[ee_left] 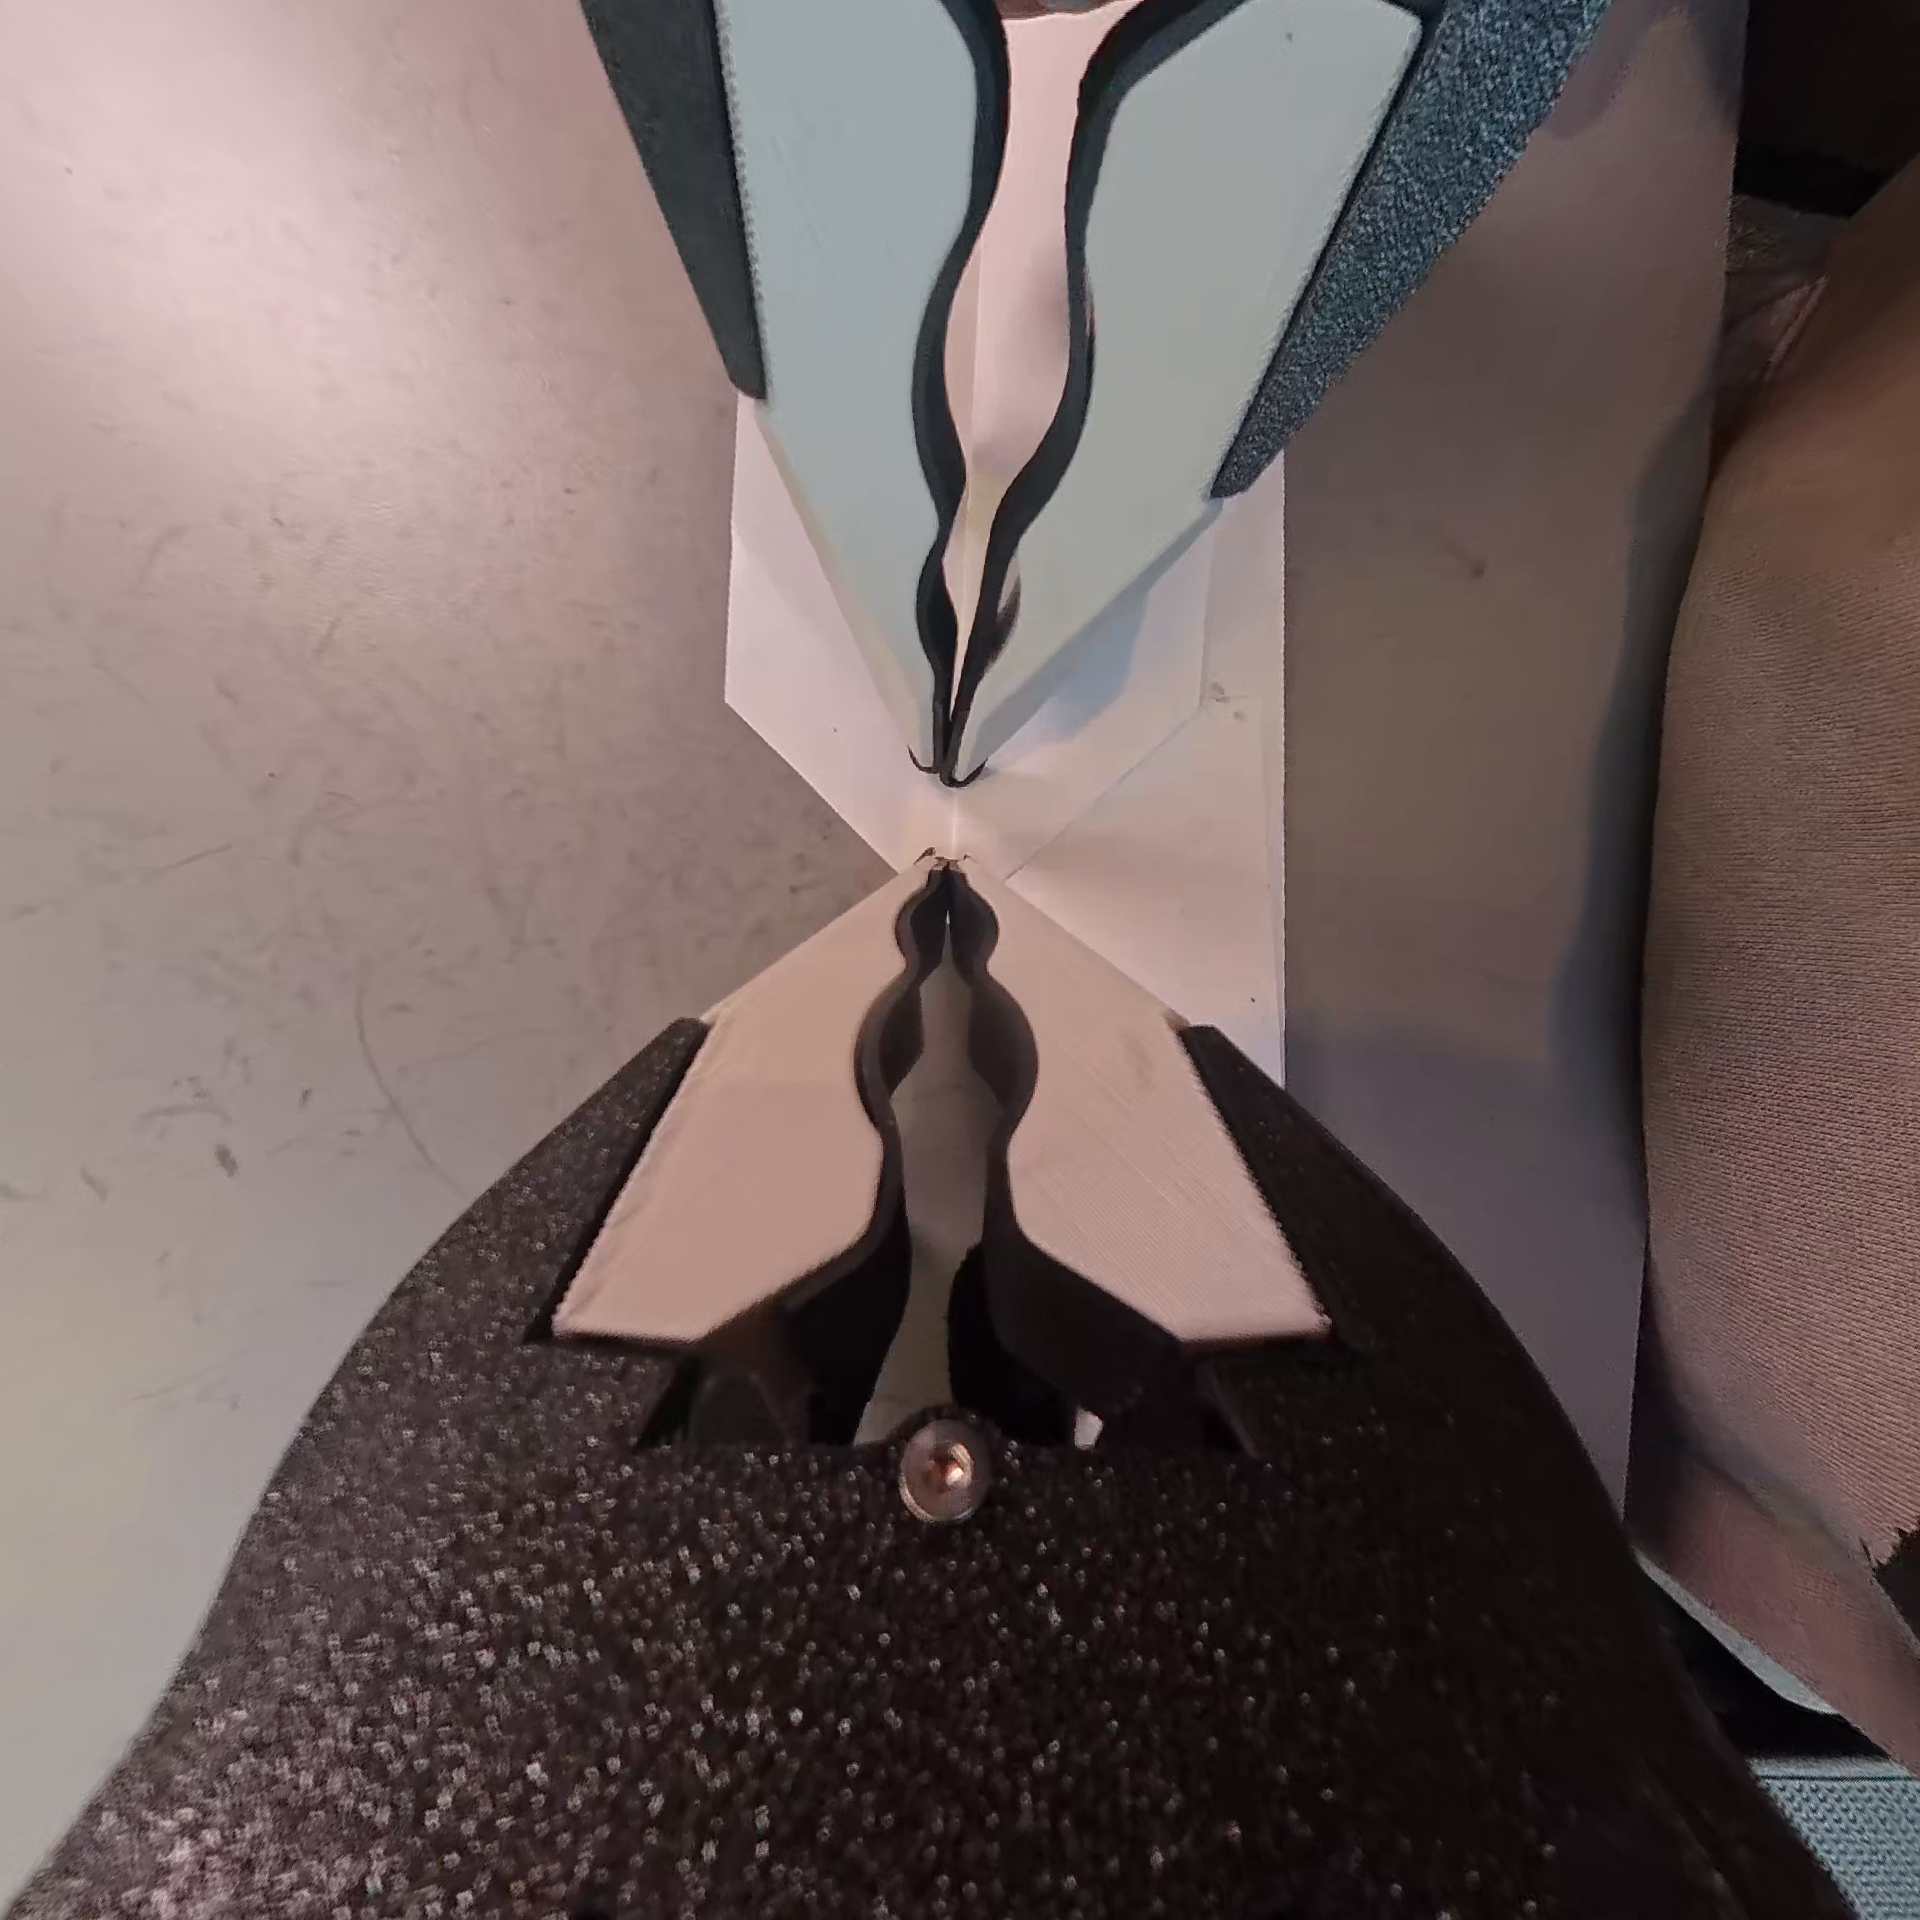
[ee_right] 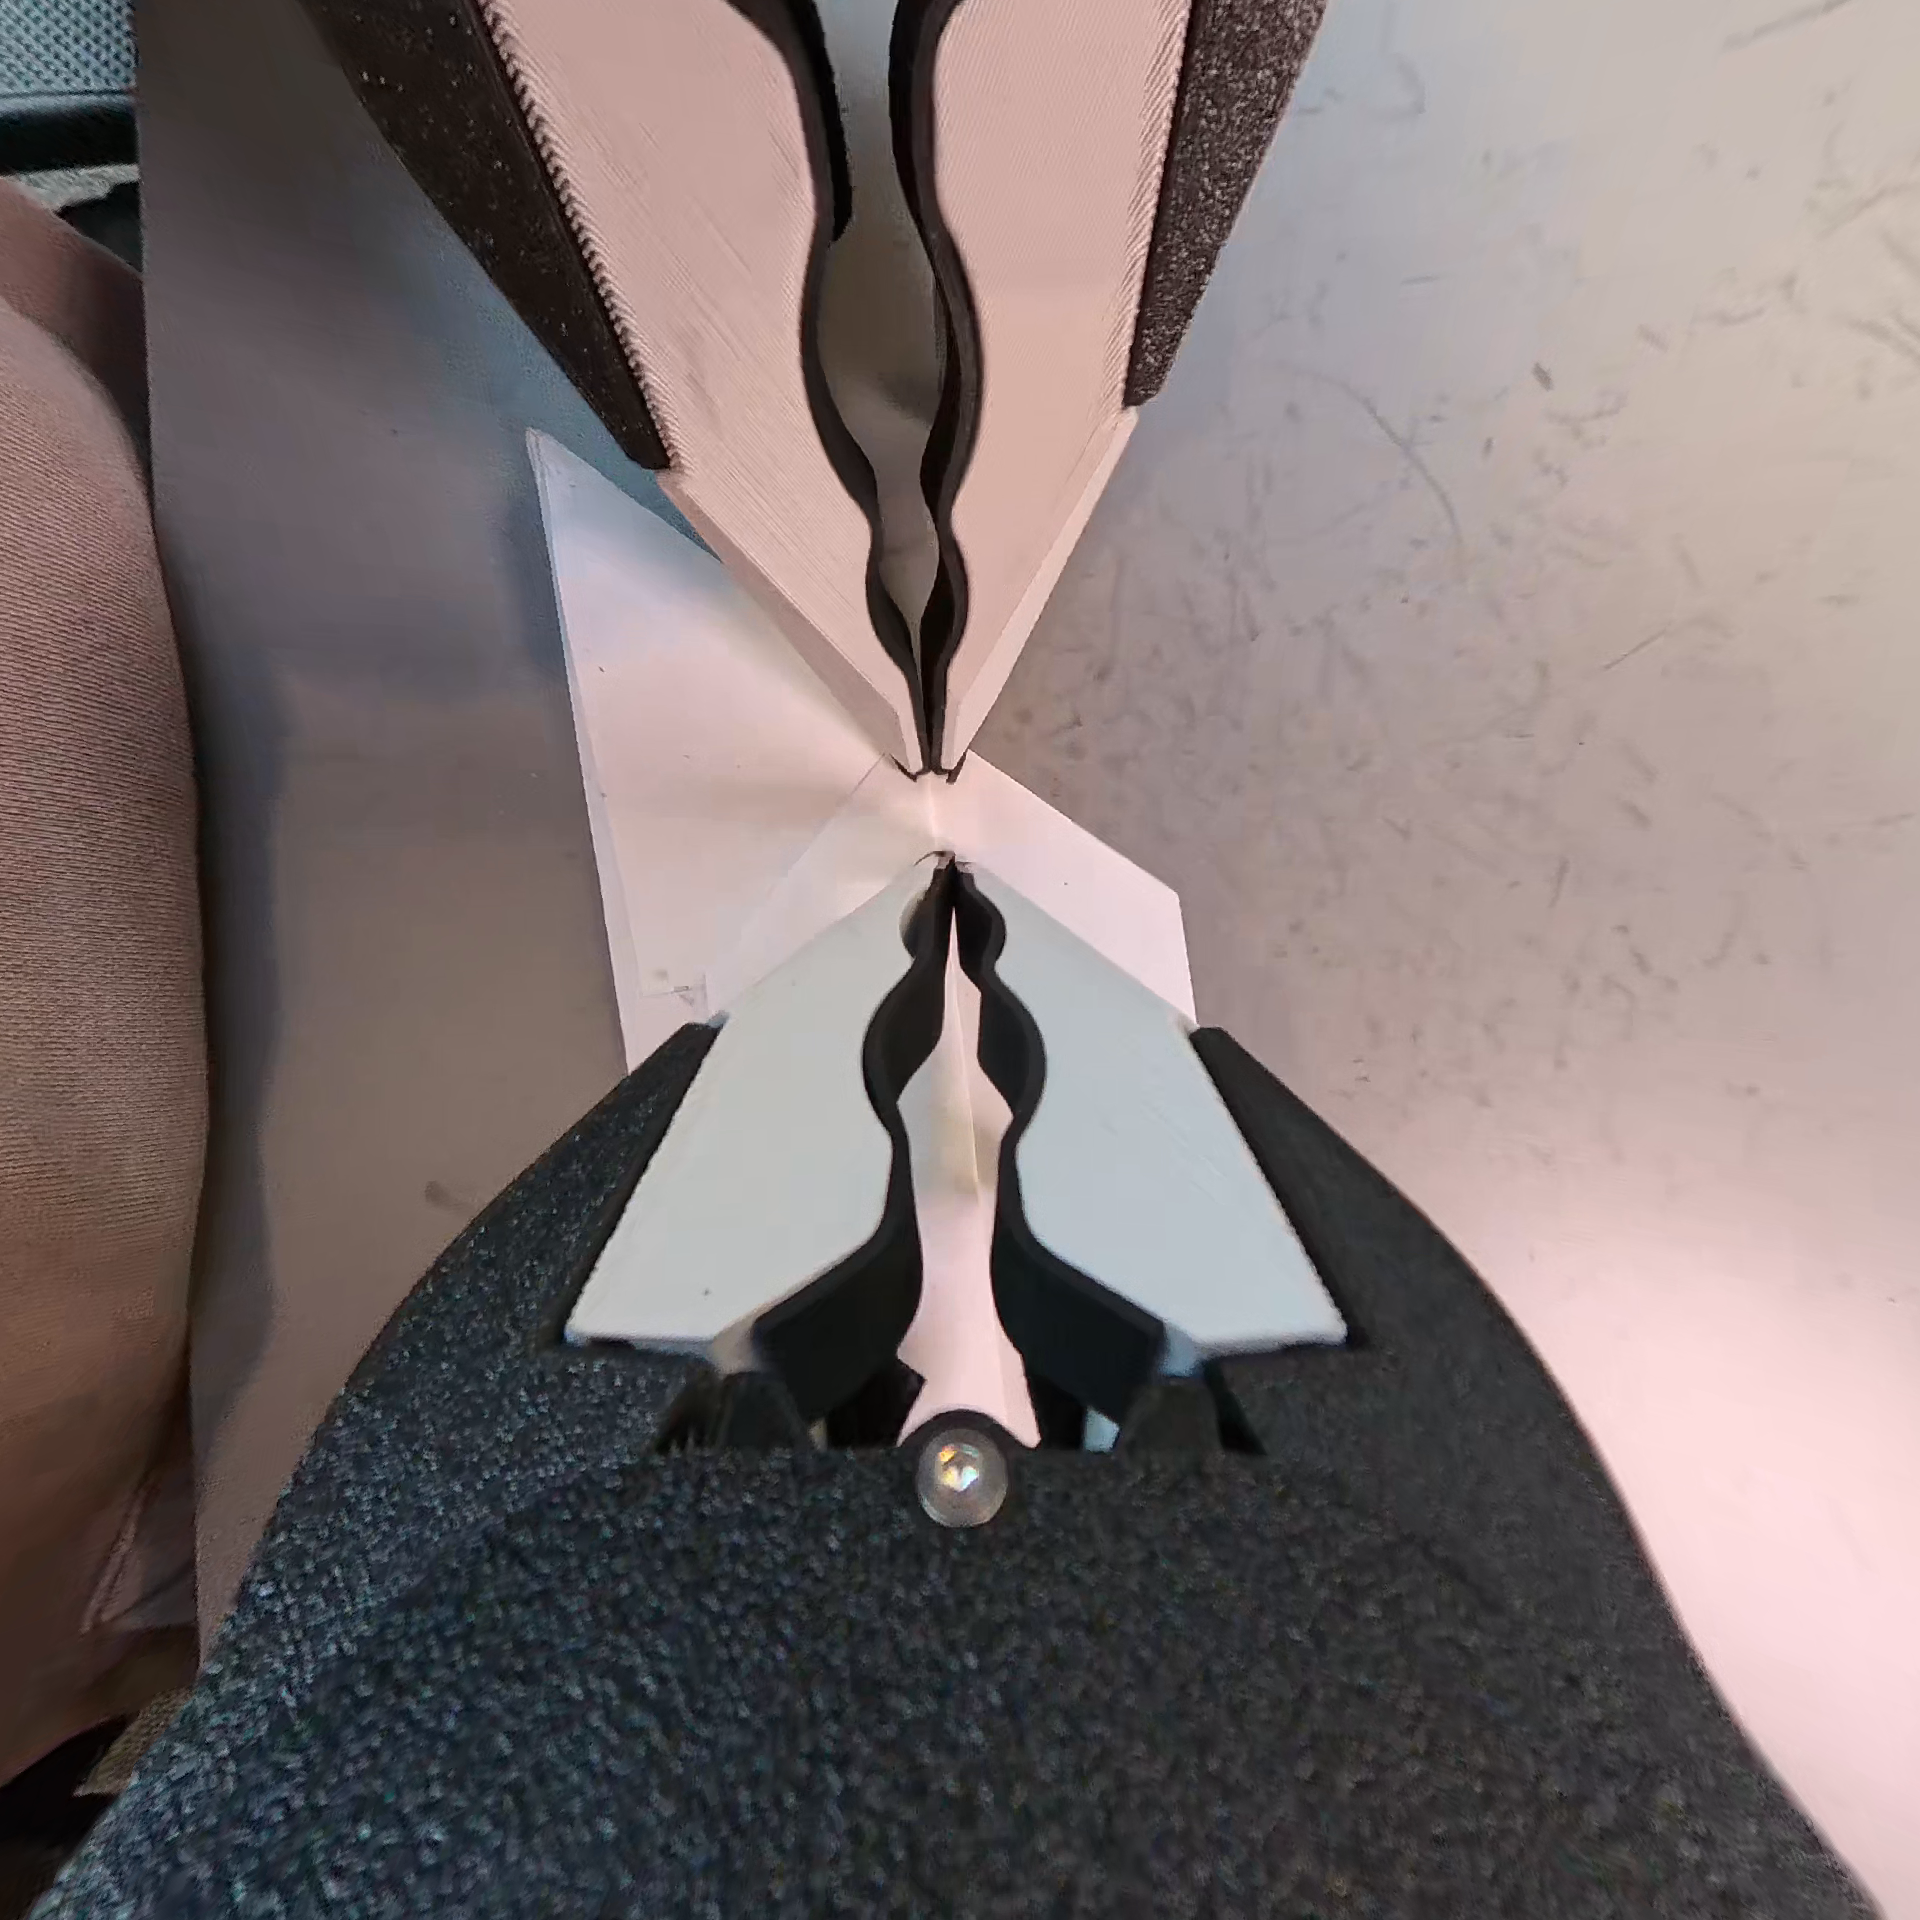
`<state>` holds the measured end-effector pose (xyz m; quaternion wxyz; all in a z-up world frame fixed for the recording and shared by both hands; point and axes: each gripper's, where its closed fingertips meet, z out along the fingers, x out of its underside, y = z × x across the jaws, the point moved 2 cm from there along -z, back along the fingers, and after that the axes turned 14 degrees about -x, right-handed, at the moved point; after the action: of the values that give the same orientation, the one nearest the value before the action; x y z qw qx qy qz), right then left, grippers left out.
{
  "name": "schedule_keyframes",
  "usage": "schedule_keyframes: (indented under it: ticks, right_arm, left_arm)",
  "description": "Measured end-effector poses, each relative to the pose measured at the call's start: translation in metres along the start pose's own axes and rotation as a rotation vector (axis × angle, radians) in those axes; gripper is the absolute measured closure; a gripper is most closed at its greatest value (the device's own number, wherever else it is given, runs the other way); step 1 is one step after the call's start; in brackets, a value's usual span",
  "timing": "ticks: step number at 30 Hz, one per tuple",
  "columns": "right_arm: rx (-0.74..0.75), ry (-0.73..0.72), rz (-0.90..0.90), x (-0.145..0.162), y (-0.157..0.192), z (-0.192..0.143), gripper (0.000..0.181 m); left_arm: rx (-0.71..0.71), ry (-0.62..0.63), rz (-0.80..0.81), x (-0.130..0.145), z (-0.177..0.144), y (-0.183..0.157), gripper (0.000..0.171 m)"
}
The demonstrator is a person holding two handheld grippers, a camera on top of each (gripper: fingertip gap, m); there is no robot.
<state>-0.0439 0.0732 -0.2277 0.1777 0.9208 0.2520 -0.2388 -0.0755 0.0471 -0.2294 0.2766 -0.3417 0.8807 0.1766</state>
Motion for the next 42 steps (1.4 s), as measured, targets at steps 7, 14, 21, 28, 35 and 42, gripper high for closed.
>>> schedule_keyframes:
  ticks: [7,14,21,28,35,42]
  right_arm:
    - [0.017,0.006,0.062,0.033,0.004,-0.021,0.181]
    - [0.044,0.057,0.042,0.051,0.008,-0.032,0.181]
    - [0.047,0.090,0.009,0.050,0.009,-0.031,0.181]
    - [0.062,0.063,0.023,0.045,0.008,-0.028,0.181]
    - [0.074,0.016,0.094,0.062,0.007,-0.055,0.181]
    - [0.063,0.087,0.092,0.067,0.004,-0.043,0.181]
  left_arm:
    - [-0.004,0.007,-0.011,0.000,0.000,0.000,0.171]
    - [-0.011,0.017,-0.015,-0.001,0.000,-0.001,0.171]
    - [0.000,0.023,-0.032,-0.002,0.001,-0.001,0.171]
    - [0.033,-0.049,0.001,-0.040,0.006,-0.009,0.171]
    - [0.035,-0.026,0.030,-0.033,0.023,-0.018,0.171]
    - [0.065,-0.034,0.001,-0.033,0.023,-0.018,0.171]
